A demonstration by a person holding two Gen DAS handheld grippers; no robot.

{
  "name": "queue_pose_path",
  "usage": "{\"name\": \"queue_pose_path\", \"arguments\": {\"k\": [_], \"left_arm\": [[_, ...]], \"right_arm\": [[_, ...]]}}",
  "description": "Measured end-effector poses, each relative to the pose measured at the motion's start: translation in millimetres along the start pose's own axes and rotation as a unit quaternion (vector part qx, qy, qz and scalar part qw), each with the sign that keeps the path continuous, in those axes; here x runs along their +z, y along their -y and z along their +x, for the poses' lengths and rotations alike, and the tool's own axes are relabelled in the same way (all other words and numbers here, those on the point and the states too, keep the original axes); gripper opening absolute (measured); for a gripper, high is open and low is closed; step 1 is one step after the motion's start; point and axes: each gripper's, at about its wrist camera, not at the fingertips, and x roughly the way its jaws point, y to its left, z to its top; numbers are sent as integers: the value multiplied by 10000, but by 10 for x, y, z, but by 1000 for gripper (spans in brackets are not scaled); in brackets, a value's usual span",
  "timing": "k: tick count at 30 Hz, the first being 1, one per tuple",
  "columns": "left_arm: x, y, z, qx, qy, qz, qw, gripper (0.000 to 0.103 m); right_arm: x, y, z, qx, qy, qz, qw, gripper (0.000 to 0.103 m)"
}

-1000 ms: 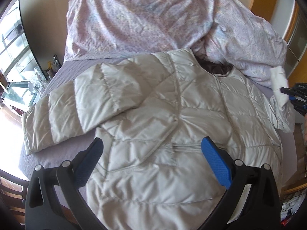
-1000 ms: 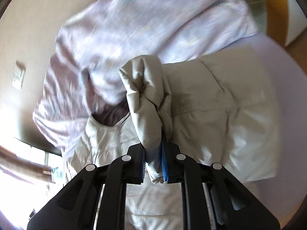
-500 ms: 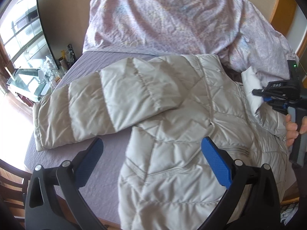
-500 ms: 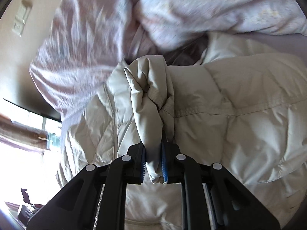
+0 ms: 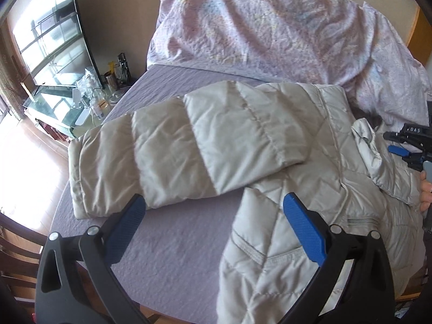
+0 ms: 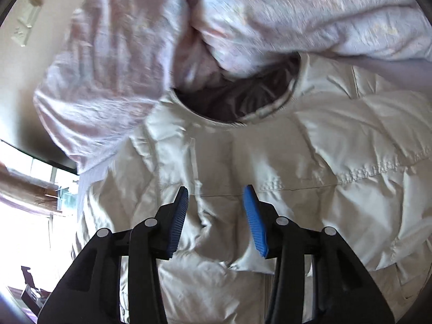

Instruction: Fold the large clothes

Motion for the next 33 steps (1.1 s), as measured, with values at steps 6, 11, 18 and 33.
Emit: {"name": "queue_pose_path", "arguments": {"k": [6, 11, 18, 33], "left_arm": [[83, -323, 35, 64, 26, -234, 9997, 101], [157, -722, 140, 342, -72, -550, 9979, 101], [184, -1458, 363, 608, -196, -1273, 9898, 101], [68, -2099, 761, -88, -614, -2464, 9672, 66]], "right_arm": [[-178, -191, 472, -270, -523, -149, 9982, 46], [-319, -428, 648, -946, -452, -748, 9917, 47], [-324, -440, 674, -818, -494, -635, 9934, 47], [-257, -338, 643, -564, -554, -494, 9956, 48]]}}
